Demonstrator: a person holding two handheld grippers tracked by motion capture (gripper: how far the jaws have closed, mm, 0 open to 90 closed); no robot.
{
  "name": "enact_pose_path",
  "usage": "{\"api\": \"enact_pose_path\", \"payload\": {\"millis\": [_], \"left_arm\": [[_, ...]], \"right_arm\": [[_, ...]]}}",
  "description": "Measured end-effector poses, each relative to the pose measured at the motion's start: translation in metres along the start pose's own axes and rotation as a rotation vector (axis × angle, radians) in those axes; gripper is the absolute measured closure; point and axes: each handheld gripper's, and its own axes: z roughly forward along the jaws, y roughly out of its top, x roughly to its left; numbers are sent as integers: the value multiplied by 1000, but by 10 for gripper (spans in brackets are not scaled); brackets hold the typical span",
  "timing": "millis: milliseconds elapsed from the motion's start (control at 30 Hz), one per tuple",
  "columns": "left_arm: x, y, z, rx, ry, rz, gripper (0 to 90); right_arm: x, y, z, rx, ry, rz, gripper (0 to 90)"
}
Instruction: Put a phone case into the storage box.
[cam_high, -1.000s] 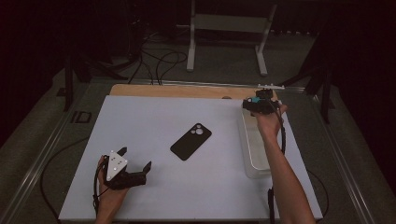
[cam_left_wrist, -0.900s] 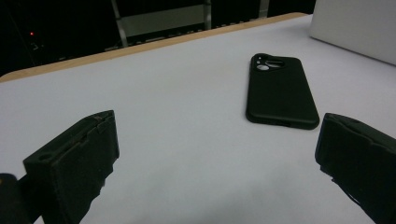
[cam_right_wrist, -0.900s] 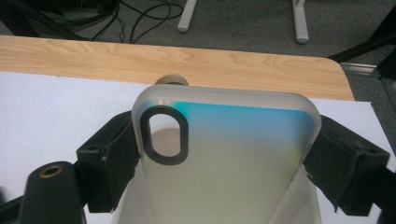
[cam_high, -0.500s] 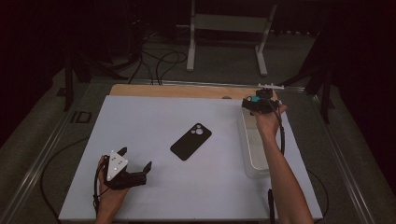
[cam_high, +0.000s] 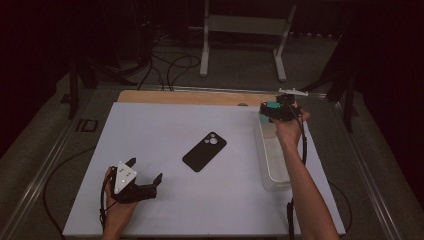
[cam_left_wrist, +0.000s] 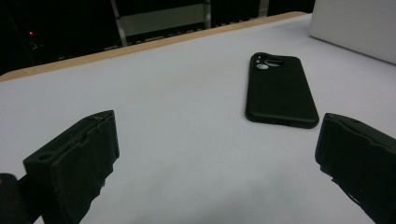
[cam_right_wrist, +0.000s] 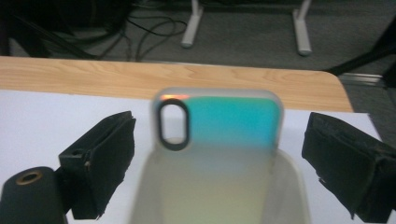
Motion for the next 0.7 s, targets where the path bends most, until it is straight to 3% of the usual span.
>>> {"api": "enact_pose_path", "payload": {"millis": [167,400,467,700], "left_arm": [[0,0,0,1,-2,0,1],[0,0,1,10,-6,0,1],[0,0,2,15,-12,3,1],[-2,-1,4,31,-18,14,1]], "right_arm": [[9,-3,-17,-45,56,-32,93],[17,-7,-33,-52,115,-72,93],[21,-11,-41,-53,156,-88,93],[36,-25,-63,-84,233,-138,114]]}}
